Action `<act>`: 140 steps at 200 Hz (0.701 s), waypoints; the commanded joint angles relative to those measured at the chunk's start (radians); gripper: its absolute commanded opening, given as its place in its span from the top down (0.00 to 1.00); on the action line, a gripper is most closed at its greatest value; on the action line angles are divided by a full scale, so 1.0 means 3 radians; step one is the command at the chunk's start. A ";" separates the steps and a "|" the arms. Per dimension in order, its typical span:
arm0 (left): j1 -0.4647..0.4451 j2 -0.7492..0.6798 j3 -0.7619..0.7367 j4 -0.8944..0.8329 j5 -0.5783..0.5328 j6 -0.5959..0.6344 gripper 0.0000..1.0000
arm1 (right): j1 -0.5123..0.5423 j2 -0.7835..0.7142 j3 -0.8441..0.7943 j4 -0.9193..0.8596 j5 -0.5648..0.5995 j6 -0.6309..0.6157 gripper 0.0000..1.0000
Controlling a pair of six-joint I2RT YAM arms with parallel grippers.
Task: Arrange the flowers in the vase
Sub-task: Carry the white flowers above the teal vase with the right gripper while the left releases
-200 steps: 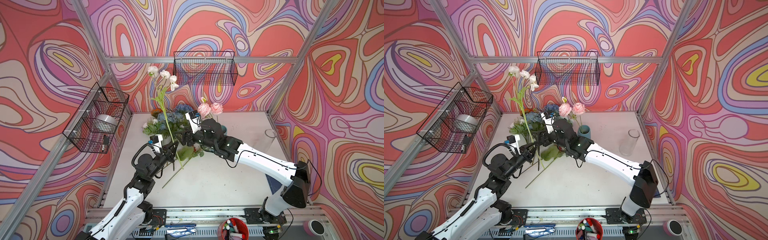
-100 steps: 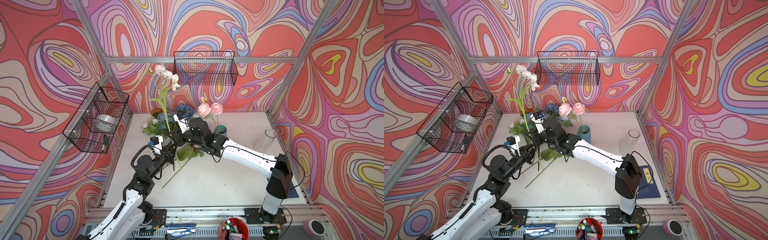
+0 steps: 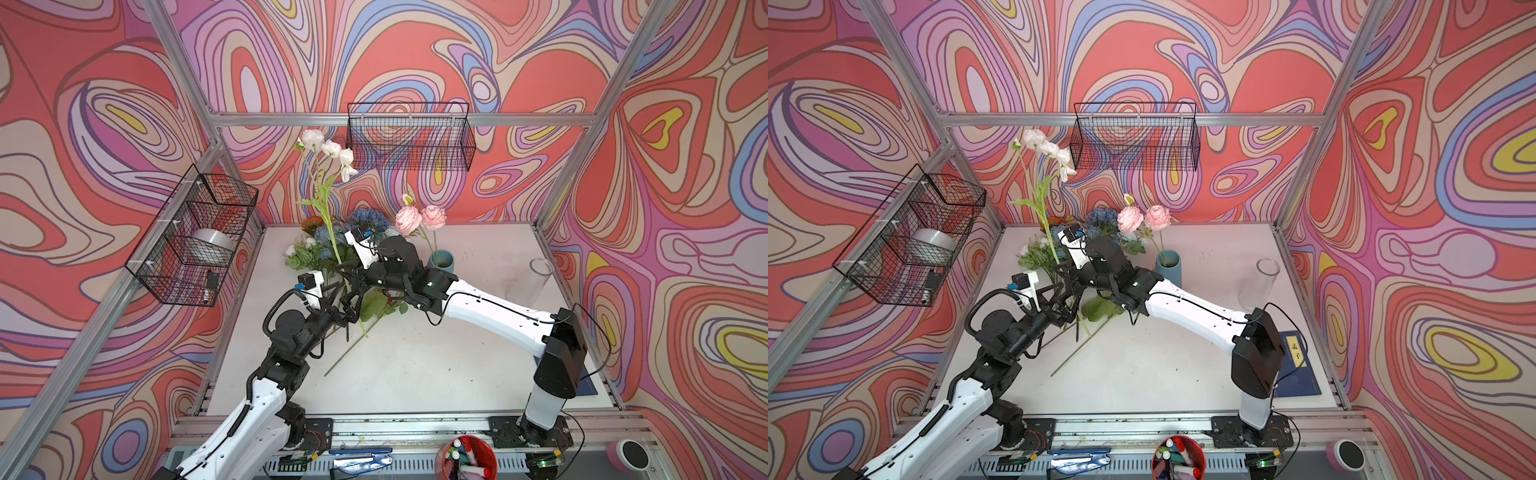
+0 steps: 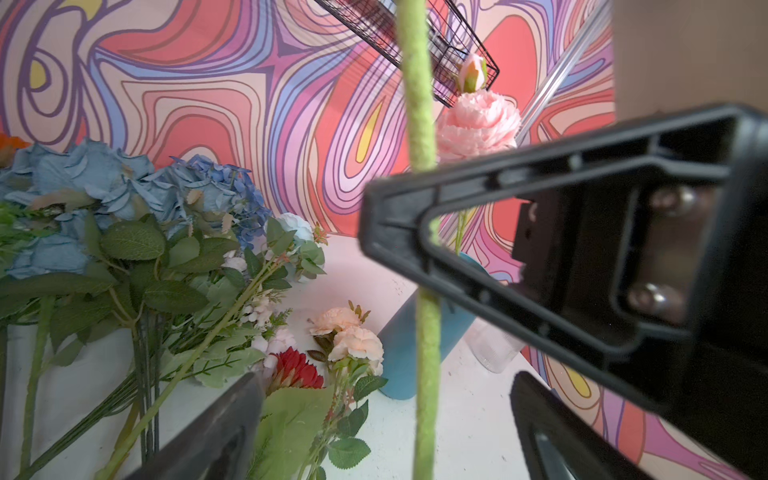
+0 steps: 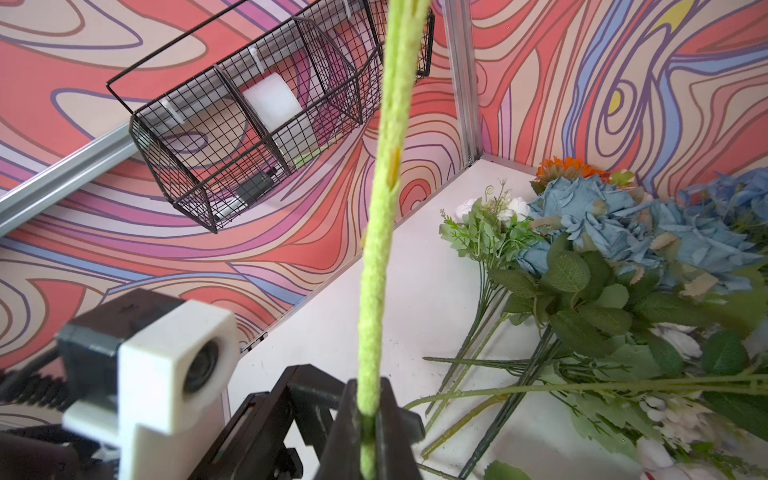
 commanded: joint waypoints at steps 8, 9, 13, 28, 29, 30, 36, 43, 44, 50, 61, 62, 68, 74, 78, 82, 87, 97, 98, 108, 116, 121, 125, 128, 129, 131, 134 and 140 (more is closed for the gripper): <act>0.0061 0.0008 -0.0130 0.0228 -0.0170 -0.0247 0.00 | 0.0014 -0.0472 -0.0244 0.0067 0.0269 -0.0429 1.00; 0.0059 0.0011 -0.0132 0.0238 -0.0172 -0.0254 0.00 | 0.0014 -0.0486 -0.0255 0.0069 0.0278 -0.0442 1.00; 0.0060 0.0028 -0.0144 0.0270 -0.0168 -0.0277 0.00 | 0.0010 -0.0537 -0.0301 0.0070 0.0328 -0.0485 1.00; 0.0072 0.0102 -0.0150 0.0340 -0.0172 -0.0335 0.00 | 0.0014 -0.0726 -0.0464 0.0081 0.0488 -0.0651 1.00; 0.0072 0.0110 -0.0149 0.0345 -0.0173 -0.0341 0.00 | 0.0014 -0.0741 -0.0475 0.0079 0.0493 -0.0658 1.00; 0.0072 0.0116 -0.0152 0.0350 -0.0174 -0.0346 0.00 | 0.0012 -0.0753 -0.0488 0.0078 0.0505 -0.0667 1.00; 0.0070 0.0152 -0.0149 0.0380 -0.0186 -0.0368 0.00 | 0.0014 -0.0846 -0.0561 0.0088 0.0545 -0.0711 1.00; 0.0072 0.0204 -0.0152 0.0426 -0.0189 -0.0393 0.00 | 0.0012 -0.0957 -0.0656 0.0117 0.0600 -0.0784 1.00; 0.0072 0.0209 -0.0150 0.0434 -0.0192 -0.0398 0.00 | 0.0013 -0.0976 -0.0668 0.0122 0.0610 -0.0789 1.00; 0.0075 0.0257 -0.0150 0.0462 -0.0200 -0.0413 0.00 | 0.0012 -0.1084 -0.0753 0.0163 0.0668 -0.0876 1.00; 0.0072 0.0347 -0.0135 0.0486 -0.0227 -0.0452 0.00 | 0.0010 -0.1289 -0.0920 0.0236 0.0764 -0.0965 1.00; 0.0072 0.0358 -0.0129 0.0487 -0.0231 -0.0456 0.00 | 0.0010 -0.1308 -0.0933 0.0241 0.0774 -0.0969 1.00; 0.0073 0.0409 -0.0114 0.0484 -0.0250 -0.0480 0.00 | 0.0015 -0.1420 -0.1021 0.0274 0.0855 -0.1015 1.00; 0.0073 0.0465 -0.0103 0.0490 -0.0268 -0.0505 0.00 | 0.0010 -0.1530 -0.1095 0.0303 0.0937 -0.1063 1.00; 0.0073 0.0503 -0.0097 0.0496 -0.0274 -0.0522 0.00 | 0.0011 -0.1618 -0.1145 0.0317 0.1007 -0.1089 1.00; 0.0075 0.0547 -0.0083 0.0511 -0.0279 -0.0542 0.00 | 0.0007 -0.1694 -0.1194 0.0331 0.1071 -0.1117 1.00; 0.0073 0.0598 -0.0077 0.0534 -0.0278 -0.0563 0.00 | 0.0009 -0.1783 -0.1248 0.0351 0.1159 -0.1151 1.00; 0.0077 0.0710 -0.0056 0.0598 -0.0253 -0.0605 0.00 | 0.0009 -0.1956 -0.1352 0.0390 0.1348 -0.1217 1.00; 0.0075 0.0725 -0.0054 0.0607 -0.0247 -0.0611 0.00 | 0.0009 -0.1972 -0.1364 0.0392 0.1370 -0.1225 1.00; 0.0077 0.0850 -0.0030 0.0692 -0.0204 -0.0670 0.00 | 0.0009 -0.2126 -0.1459 0.0436 0.1572 -0.1303 1.00; 0.0075 0.0966 -0.0007 0.0769 -0.0141 -0.0709 0.00 | 0.0000 -0.2230 -0.1521 0.0465 0.1729 -0.1368 1.00; 0.0076 0.1027 0.0012 0.0825 -0.0093 -0.0731 0.00 | -0.0001 -0.2289 -0.1553 0.0476 0.1811 -0.1406 1.00; 0.0077 0.1082 0.0028 0.0861 -0.0037 -0.0746 0.00 | -0.0005 -0.2334 -0.1575 0.0486 0.1866 -0.1432 1.00; 0.0074 0.1118 0.0049 0.0900 0.0001 -0.0757 0.00 | -0.0008 -0.2361 -0.1594 0.0495 0.1919 -0.1459 1.00; 0.0073 0.1129 0.0055 0.0911 0.0013 -0.0759 0.00 | -0.0010 -0.2371 -0.1597 0.0498 0.1929 -0.1464 1.00; 0.0073 0.1155 0.0069 0.0932 0.0038 -0.0765 0.00 | -0.0012 -0.2392 -0.1609 0.0507 0.1955 -0.1474 1.00; 0.0073 0.1190 0.0088 0.0963 0.0086 -0.0774 0.00 | -0.0018 -0.2414 -0.1620 0.0511 0.1986 -0.1498 1.00; 0.0077 0.1267 0.0131 0.1008 0.0168 -0.0793 0.00 | -0.0028 -0.2458 -0.1641 0.0513 0.2049 -0.1536 1.00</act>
